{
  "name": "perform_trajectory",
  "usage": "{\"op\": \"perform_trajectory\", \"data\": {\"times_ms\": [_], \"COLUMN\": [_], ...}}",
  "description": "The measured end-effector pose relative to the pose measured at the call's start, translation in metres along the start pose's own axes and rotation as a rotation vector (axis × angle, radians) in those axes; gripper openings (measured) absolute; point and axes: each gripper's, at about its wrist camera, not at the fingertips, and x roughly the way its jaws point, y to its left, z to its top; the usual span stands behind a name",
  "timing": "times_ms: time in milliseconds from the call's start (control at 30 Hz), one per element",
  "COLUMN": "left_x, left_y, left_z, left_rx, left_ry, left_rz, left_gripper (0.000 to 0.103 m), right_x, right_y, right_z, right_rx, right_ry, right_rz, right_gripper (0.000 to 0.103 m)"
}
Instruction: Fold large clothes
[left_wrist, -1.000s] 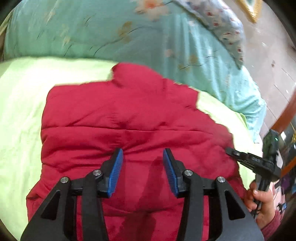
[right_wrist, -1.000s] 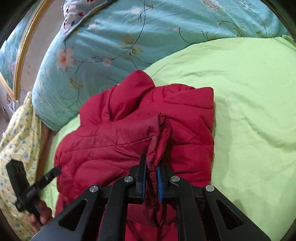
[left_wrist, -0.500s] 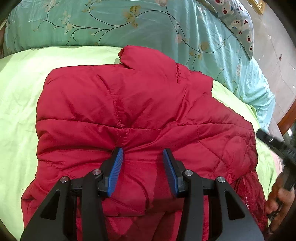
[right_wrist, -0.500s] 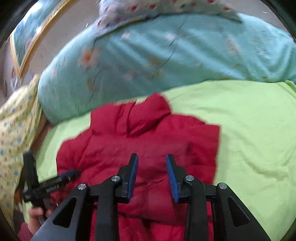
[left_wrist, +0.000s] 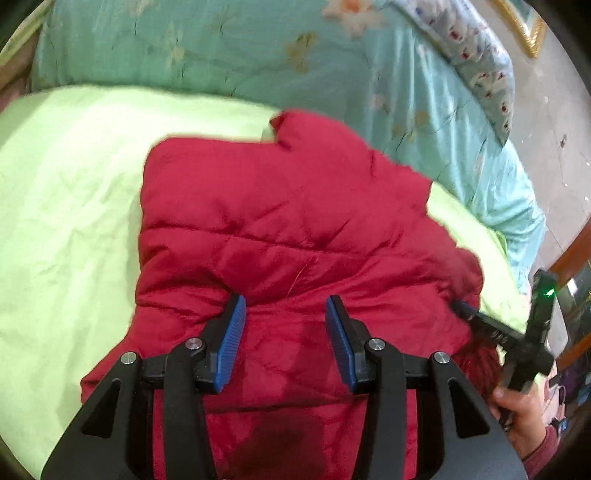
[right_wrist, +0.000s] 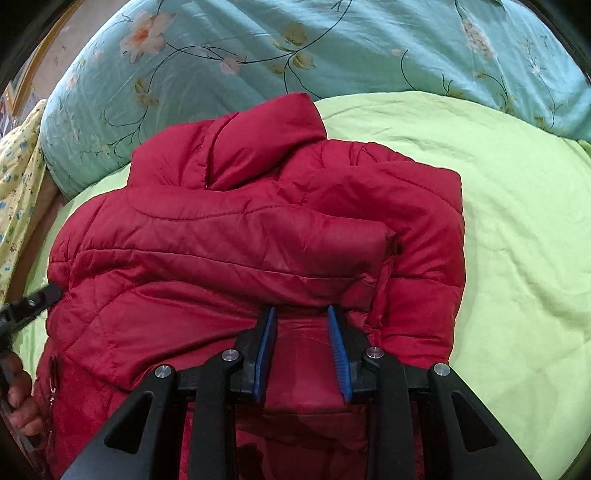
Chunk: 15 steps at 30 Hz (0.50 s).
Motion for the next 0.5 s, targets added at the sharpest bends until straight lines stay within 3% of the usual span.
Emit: {"op": "perform_trajectory", "data": {"times_ms": [200,333,500], "left_x": [0.013,0.010,-0.010], "left_y": [-0.009,-0.007,0.000], "left_z": [-0.007,-0.006,-0.008], "left_rx": [0.074,0.060,0.031], "left_ry": [0.004,0.008,0.016], "left_rz": [0.081,0.060,0.024], "left_gripper": [0.043,0.043,0.043], "right_x": [-0.030,-0.011,-0.004], "right_y": [0.008,0.004,0.008], "right_z": [-0.010,-0.016,-0.014], "right_rx": [-0.005,-0.030,-0.046], "right_ry": [-0.037,0.020,0.027], "right_rz": [-0.005,-0.020,-0.046], "right_gripper": [0.031,0.031,0.031]}}
